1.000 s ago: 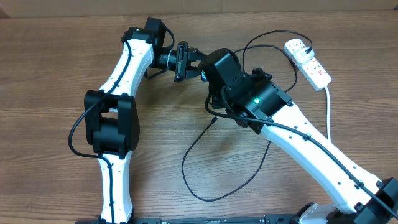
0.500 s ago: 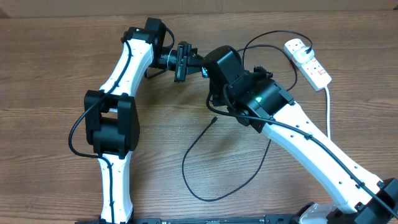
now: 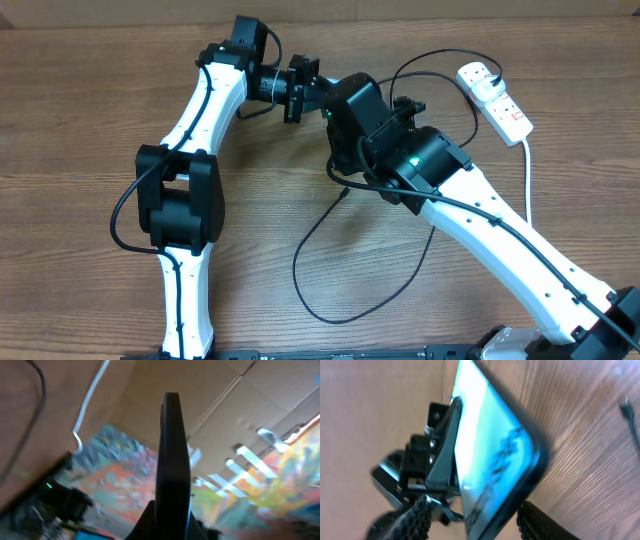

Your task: Plug charger to phone and switch on socket

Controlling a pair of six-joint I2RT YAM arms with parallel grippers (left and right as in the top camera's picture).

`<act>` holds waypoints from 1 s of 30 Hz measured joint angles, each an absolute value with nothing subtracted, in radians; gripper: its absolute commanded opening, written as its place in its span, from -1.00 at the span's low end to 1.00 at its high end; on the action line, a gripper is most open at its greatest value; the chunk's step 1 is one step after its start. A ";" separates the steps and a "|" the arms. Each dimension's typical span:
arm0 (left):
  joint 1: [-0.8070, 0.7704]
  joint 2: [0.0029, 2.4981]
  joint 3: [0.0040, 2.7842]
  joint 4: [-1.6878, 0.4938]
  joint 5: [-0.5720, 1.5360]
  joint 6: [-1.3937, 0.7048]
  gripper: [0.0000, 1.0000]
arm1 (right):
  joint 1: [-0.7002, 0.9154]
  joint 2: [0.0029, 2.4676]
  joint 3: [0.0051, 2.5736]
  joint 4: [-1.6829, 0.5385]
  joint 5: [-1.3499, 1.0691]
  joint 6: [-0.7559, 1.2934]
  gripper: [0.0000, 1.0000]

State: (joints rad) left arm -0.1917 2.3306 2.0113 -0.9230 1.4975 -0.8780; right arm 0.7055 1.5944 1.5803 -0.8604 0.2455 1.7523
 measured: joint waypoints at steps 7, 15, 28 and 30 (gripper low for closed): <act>-0.147 2.331 2.012 -0.952 1.319 -0.694 -0.92 | 0.643 1.430 1.580 -0.911 0.233 1.307 0.60; -0.117 2.245 2.023 -1.202 0.891 -0.373 -0.92 | 0.448 1.316 1.616 -1.146 0.012 0.830 0.84; -0.136 1.707 2.125 -1.269 0.165 -0.262 -0.92 | 0.458 1.675 1.606 -1.193 -0.192 0.736 0.70; -0.133 1.703 2.125 -1.290 0.103 -0.273 -0.92 | 0.476 1.730 1.606 -1.194 -0.188 0.764 0.56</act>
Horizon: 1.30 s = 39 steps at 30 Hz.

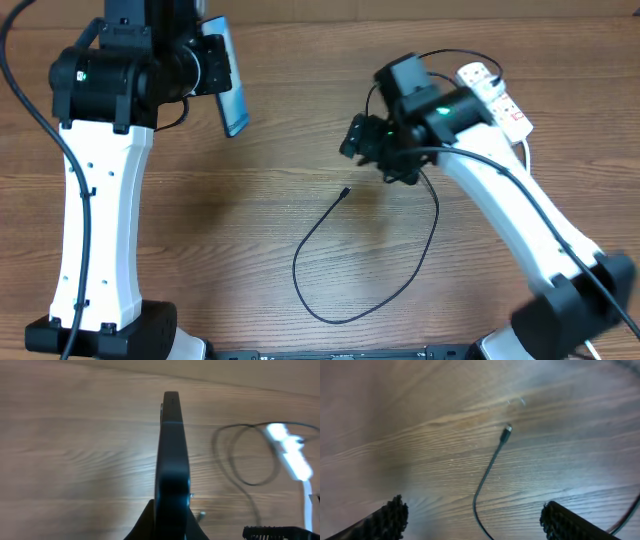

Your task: Plug charger to phone and switch on socket

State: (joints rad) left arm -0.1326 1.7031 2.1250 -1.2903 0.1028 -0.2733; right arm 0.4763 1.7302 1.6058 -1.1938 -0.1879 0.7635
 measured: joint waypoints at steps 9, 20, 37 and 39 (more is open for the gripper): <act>-0.120 1.777 2.103 -1.341 0.002 -0.308 -0.92 | 0.590 1.989 1.597 -1.230 -0.088 0.936 0.25; -0.120 1.777 2.103 -1.340 -0.005 -0.312 -0.92 | 0.615 2.068 1.577 -1.150 -0.114 1.015 -0.19; -0.120 1.777 2.103 -1.340 0.012 -0.312 -0.92 | 0.617 2.075 1.574 -1.092 -0.044 1.033 -0.22; -0.120 1.777 2.103 -1.340 0.015 -0.312 -0.92 | 0.618 2.075 1.562 -1.068 -0.044 1.036 -0.22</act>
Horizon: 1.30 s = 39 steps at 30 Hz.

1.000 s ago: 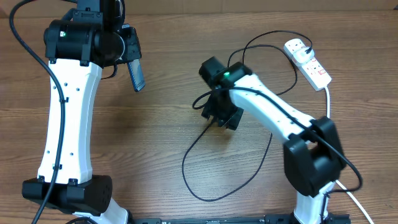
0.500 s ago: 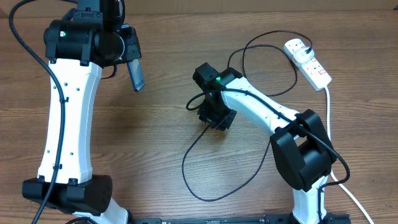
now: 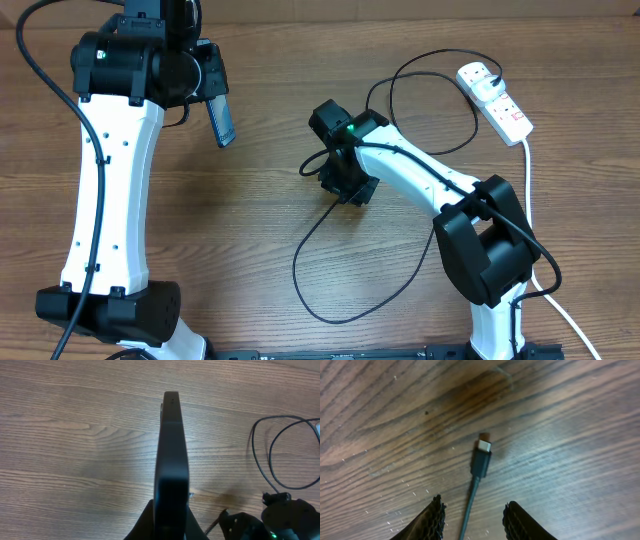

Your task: Plug charger to phone and switch on socket

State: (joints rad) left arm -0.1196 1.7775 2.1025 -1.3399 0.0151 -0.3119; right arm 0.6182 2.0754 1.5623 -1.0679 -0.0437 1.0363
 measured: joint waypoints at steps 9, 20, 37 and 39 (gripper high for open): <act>-0.120 1.777 2.103 -1.340 0.019 -0.312 -0.92 | 0.628 2.081 1.488 -0.989 -0.043 1.054 -0.23; -0.120 1.777 2.103 -1.340 0.027 -0.312 -0.92 | 0.631 2.080 1.438 -0.921 -0.041 1.066 -0.52; -0.120 1.777 2.103 -1.339 0.033 -0.312 -0.91 | 0.631 2.083 1.436 -0.889 -0.044 1.069 -0.93; -0.120 1.777 2.103 -1.339 0.041 -0.312 -0.92 | 0.631 2.084 1.436 -0.881 -0.045 1.062 -0.93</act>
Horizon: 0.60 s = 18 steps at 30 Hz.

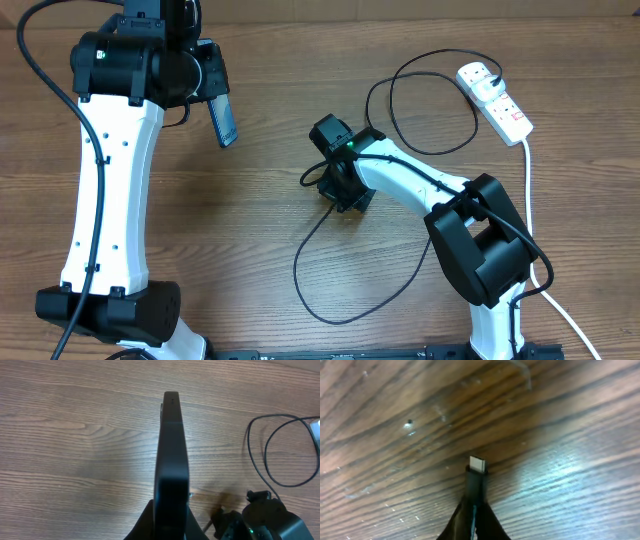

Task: Plug charger to phone and switch on socket
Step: 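Grasp the black USB-C cable end with the right gripper, then lift the cable plug toward the phone held by the left gripper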

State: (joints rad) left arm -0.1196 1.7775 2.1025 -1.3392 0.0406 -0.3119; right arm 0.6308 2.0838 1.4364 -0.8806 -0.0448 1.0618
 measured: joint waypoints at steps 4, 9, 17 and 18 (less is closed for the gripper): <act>-0.120 1.777 2.103 -1.327 0.102 -0.311 -0.92 | 0.631 2.085 1.439 -0.855 -0.057 1.013 -0.93; -0.120 1.777 2.103 -1.305 0.239 -0.307 -0.92 | 0.621 2.092 1.467 -0.862 -0.099 0.904 -0.93; -0.066 1.777 2.103 -1.203 0.533 -0.306 -0.92 | 0.590 1.885 1.491 -0.877 -0.178 0.692 -0.93; -0.045 1.777 2.103 -1.189 0.588 -0.307 -0.92 | 0.590 1.833 1.493 -0.878 -0.195 0.665 -0.93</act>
State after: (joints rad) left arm -0.0452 1.7775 2.1025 -1.1889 0.5884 -0.3065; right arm 0.5896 1.8332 1.4933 -0.8780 -0.1951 0.6647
